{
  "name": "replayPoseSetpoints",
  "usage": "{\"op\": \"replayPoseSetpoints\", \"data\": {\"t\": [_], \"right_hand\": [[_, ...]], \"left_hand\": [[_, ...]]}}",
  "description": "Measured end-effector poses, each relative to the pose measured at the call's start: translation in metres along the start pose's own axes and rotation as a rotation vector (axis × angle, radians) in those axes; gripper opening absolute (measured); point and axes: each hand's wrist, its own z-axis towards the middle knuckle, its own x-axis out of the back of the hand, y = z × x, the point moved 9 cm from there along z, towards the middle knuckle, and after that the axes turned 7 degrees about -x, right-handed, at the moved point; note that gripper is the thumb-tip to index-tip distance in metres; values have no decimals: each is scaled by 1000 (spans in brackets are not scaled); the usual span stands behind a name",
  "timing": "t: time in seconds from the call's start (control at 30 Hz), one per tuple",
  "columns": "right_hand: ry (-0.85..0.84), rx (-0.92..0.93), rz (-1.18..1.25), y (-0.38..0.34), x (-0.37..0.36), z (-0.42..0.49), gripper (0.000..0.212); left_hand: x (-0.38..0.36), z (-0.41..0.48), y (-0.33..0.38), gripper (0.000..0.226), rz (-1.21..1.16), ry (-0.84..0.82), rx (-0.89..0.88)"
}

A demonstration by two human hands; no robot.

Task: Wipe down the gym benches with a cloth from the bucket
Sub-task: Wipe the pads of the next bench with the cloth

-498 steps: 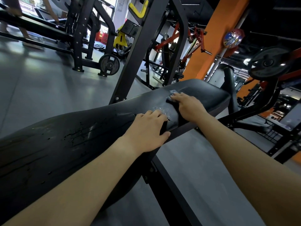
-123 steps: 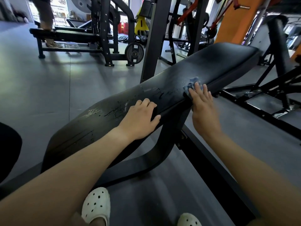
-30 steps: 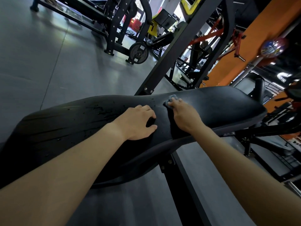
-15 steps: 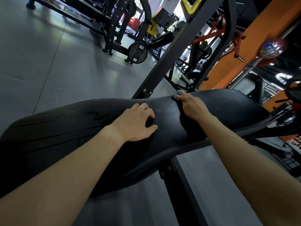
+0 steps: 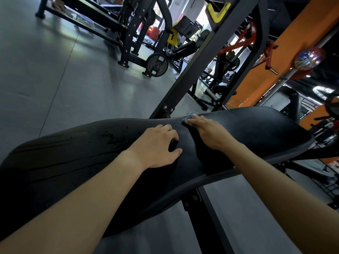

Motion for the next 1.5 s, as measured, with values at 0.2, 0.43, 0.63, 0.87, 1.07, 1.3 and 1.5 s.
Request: {"op": "replayPoseSetpoints", "data": {"t": [0.2,0.43,0.63,0.87,1.07,1.3,1.5], "right_hand": [[32,-80,-12,-3,9,20,48],[-37,111,11,-47,-19,-28,56],[-43,46,-38,-29,-5,-27,56],[-20,28,-13,-38,-9,-30,58],[-71,158,38,-40,-22,-76,53],[-33,41,12,-39,-18,-34,55],[-17,-82,47,-32,-17,30,46]], "left_hand": [[-1,-7,0,53,5,-59,2],[-1,-11,0,55,52,-85,-4],[2,-20,0,53,136,-83,27],[3,-34,5,53,174,-108,33],[7,-36,-1,48,183,-94,65],[8,-32,-4,46,137,-25,86],[10,-34,-6,46,119,-32,81]]}}
